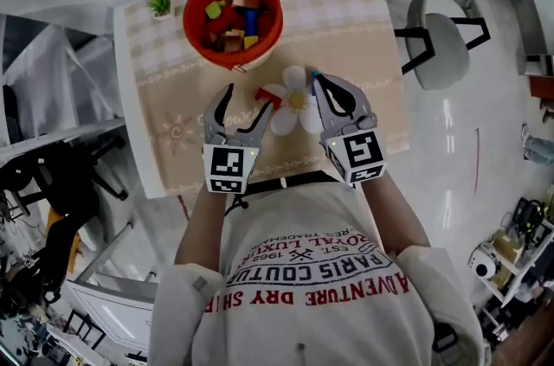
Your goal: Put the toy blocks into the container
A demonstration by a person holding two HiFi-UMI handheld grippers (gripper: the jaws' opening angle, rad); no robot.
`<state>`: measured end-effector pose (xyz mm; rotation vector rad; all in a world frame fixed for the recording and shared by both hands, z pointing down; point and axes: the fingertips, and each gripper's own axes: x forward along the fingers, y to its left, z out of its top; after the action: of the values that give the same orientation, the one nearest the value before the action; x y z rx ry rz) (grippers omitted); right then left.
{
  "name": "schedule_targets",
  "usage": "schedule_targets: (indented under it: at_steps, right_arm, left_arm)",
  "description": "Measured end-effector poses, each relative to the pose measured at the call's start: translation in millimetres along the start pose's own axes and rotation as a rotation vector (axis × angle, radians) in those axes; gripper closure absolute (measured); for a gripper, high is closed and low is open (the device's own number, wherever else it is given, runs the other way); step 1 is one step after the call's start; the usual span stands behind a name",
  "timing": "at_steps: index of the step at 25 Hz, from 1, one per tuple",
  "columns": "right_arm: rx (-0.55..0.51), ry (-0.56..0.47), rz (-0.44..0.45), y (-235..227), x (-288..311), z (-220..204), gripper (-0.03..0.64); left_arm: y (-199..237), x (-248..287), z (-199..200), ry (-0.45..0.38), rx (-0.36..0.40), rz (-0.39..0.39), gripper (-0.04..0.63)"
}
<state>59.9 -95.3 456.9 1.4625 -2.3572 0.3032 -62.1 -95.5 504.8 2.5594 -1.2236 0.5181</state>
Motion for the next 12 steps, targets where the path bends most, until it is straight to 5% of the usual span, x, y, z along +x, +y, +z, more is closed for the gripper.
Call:
schedule_targets:
  at_steps: [12]
  right_arm:
    - [0.033,-0.025,-0.062,-9.0,0.2,-13.8,0.617]
  left_arm:
    - [-40.1,42.7,-73.2,0.197,0.022,-0.154,0.212]
